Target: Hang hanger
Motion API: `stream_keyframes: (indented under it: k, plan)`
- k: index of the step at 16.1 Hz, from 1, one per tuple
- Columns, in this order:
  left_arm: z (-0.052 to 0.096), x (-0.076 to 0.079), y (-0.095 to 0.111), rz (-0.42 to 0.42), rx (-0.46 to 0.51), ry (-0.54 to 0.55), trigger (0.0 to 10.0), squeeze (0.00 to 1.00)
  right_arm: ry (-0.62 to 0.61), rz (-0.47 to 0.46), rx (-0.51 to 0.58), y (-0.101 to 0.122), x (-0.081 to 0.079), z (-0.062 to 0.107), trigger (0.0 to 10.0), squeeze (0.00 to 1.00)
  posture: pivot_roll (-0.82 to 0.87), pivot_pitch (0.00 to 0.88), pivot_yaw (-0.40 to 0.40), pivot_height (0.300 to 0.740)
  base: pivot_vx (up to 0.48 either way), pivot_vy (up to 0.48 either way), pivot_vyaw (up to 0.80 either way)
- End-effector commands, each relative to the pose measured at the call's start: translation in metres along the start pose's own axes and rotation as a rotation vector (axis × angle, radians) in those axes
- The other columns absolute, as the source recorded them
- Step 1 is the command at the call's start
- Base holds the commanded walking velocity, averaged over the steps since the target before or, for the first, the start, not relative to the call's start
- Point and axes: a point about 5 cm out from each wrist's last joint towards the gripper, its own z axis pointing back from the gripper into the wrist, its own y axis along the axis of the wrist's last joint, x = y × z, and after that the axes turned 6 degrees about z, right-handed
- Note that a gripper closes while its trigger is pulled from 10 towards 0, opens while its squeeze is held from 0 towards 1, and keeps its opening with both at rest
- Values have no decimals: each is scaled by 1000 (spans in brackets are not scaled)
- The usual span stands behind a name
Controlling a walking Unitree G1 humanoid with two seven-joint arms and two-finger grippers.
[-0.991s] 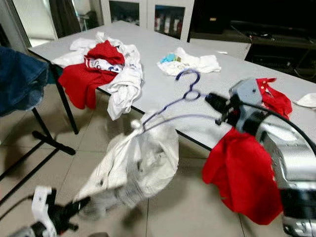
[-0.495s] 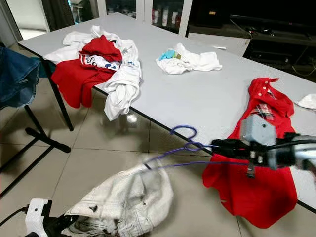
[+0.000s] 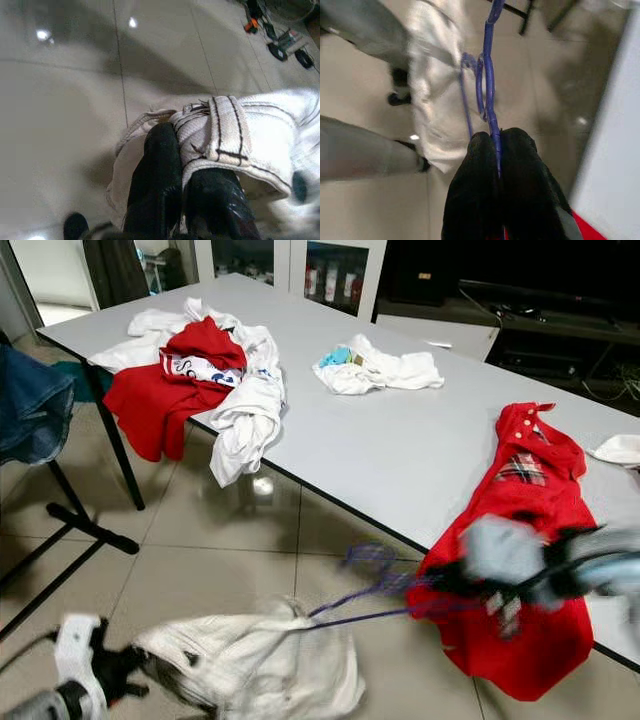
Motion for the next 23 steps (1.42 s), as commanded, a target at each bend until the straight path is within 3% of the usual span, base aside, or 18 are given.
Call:
stream_keyframes:
  k: [1, 5, 10, 14, 17, 18, 21, 22, 23]
  plan:
    - [-4, 1, 24, -34, 78, -5, 10000, 0, 49, 59, 40, 11, -7, -16, 10000, 0, 54, 0, -58, 740, 0, 0, 0]
    - [-13, 6, 33, -76, 96, -30, 10000, 0, 3, 136, 27, 17, 0, -44, 10000, 0, 39, 0, -50, 740, 0, 0, 0]
    - [-23, 15, 38, -95, 107, -53, 10000, 0, -8, 167, -20, 16, 0, -69, 10000, 0, 42, 0, -56, 740, 0, 0, 0]
    - [-41, 28, 46, -119, 142, -83, 10000, 0, 57, 151, 77, 33, -2, -103, 10000, 0, 27, 0, -56, 740, 0, 0, 0]
    - [-50, 31, 54, -134, 177, -74, 10000, 0, -7, 73, 164, 45, 11, -121, 10000, 0, 34, 0, -63, 740, 0, 0, 0]
    - [-53, 31, 60, -134, 201, -66, 10000, 0, 23, 30, 192, 45, 9, -121, 10000, 0, 36, 0, -66, 740, 0, 0, 0]
    - [-57, 27, 66, -135, 229, -35, 10000, 0, 59, -105, 282, 40, 10, -115, 10000, 0, 38, 0, -69, 740, 0, 0, 0]
    - [-59, 26, 66, -137, 230, -32, 10000, 0, 40, -188, 338, 38, 16, -111, 10000, 0, 34, 0, -68, 740, 0, 0, 0]
    - [-59, 26, 64, -148, 223, -33, 10000, 0, 45, -186, 332, 35, 16, -108, 10000, 0, 34, 0, -65, 740, 0, 0, 0]
